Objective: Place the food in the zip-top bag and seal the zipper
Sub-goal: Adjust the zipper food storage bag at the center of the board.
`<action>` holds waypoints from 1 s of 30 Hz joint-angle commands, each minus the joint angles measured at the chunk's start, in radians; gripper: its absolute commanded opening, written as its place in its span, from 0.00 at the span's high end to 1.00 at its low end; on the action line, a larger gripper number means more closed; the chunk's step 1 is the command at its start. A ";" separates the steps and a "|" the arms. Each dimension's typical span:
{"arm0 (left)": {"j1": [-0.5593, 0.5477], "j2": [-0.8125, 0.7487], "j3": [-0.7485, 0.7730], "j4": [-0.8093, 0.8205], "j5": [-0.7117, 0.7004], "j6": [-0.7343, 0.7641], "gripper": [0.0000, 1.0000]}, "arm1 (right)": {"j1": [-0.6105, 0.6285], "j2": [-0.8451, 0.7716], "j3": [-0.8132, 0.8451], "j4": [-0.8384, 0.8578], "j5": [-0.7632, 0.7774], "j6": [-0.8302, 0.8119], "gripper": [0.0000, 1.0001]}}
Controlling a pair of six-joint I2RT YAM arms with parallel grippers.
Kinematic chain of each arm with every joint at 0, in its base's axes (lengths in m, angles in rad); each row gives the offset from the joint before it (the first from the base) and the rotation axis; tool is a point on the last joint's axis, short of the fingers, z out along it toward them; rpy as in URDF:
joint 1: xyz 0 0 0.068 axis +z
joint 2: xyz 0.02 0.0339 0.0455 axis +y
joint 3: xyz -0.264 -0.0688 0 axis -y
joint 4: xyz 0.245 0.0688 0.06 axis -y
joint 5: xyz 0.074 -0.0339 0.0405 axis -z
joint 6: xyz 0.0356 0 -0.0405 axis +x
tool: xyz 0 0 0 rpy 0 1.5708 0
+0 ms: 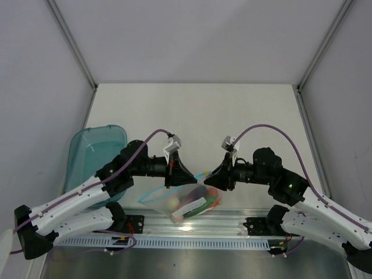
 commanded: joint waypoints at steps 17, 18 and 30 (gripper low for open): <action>0.022 -0.006 -0.036 0.100 0.040 -0.038 0.99 | -0.019 0.032 -0.042 0.183 -0.143 0.087 1.00; 0.022 -0.006 -0.035 0.087 0.027 -0.034 0.87 | -0.021 0.035 -0.028 0.171 -0.097 0.092 1.00; 0.021 0.074 0.034 0.177 -0.002 -0.012 0.39 | 0.028 0.041 -0.023 0.161 -0.027 0.135 1.00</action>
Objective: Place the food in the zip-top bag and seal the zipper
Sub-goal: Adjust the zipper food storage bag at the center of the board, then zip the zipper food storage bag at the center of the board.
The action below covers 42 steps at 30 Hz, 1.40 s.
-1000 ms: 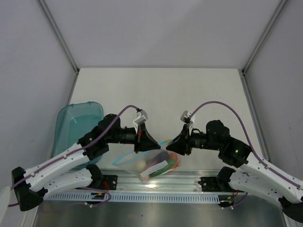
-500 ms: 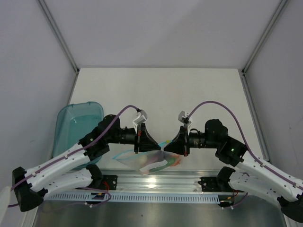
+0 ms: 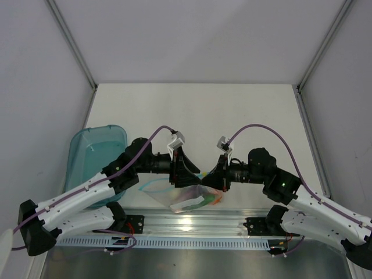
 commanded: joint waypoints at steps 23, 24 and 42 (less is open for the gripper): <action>0.003 0.029 -0.007 0.228 0.018 0.010 0.58 | 0.043 0.013 0.029 0.065 0.072 0.142 1.00; 0.001 0.027 -0.007 0.227 0.018 0.011 0.57 | 0.043 0.012 0.029 0.063 0.078 0.147 1.00; -0.008 0.021 -0.020 0.208 -0.032 0.010 0.99 | 0.051 0.023 0.046 0.078 0.092 0.191 1.00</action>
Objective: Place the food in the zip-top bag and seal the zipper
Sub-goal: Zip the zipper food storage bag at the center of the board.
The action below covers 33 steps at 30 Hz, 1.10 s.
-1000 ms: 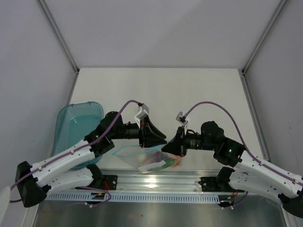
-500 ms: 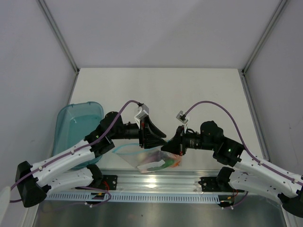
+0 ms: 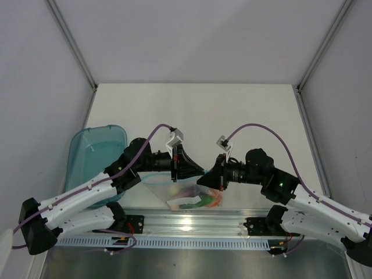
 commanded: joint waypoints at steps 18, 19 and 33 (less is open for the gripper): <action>-0.004 0.010 -0.014 -0.038 0.000 0.007 0.99 | 0.020 -0.144 -0.068 0.098 0.326 0.155 1.00; -0.004 0.013 -0.014 -0.038 0.002 0.007 1.00 | 0.020 -0.146 -0.069 0.097 0.331 0.156 1.00; 0.000 0.033 0.019 -0.089 0.025 -0.013 1.00 | 0.008 -0.109 -0.051 0.109 0.106 -0.006 1.00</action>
